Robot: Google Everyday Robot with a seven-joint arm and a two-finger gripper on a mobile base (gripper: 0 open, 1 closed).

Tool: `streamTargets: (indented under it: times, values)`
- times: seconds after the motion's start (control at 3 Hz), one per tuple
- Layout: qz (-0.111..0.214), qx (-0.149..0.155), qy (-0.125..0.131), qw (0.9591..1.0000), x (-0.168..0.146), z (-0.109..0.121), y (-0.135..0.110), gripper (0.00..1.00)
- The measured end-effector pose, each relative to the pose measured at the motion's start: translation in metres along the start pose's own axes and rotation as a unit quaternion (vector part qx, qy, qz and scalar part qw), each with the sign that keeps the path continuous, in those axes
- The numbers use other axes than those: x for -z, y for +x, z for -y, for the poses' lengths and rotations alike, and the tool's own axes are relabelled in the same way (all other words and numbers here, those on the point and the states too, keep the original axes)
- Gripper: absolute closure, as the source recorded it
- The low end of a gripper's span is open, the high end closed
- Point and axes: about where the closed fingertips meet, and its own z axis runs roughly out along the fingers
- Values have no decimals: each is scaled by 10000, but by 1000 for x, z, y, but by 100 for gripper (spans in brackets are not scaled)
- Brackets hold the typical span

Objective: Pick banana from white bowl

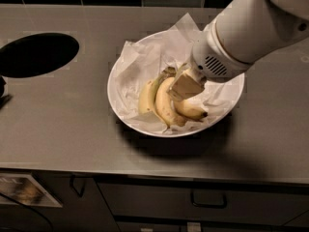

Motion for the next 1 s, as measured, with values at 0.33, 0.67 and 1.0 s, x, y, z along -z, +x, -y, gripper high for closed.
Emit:
streamTargets:
  times: [0.33,0.67,1.0]
  values:
    - [319,46,26,9995,17,1,-2,100]
    - [711,169,-43,9973,37,0,-6,100]
    - [1108,344,-212,9930,52,-4,-11,100]
